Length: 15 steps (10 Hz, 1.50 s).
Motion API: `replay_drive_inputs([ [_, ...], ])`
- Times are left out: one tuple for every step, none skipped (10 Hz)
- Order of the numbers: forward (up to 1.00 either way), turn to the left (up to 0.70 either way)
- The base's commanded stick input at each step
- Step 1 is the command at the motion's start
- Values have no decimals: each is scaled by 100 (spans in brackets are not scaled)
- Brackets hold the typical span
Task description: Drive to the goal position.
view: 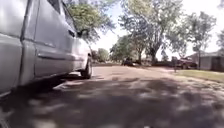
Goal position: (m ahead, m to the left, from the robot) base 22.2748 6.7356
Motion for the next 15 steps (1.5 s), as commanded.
replay_drive_inputs([
  [100,4],
  [100,6],
  [100,8],
  [100,13],
  [100,19],
  [100,24],
  [100,0],
  [100,0],
  [100,0],
  [100,0],
  [100,0],
  [100,0],
  [100,1],
  [100,3],
  [100,11],
])
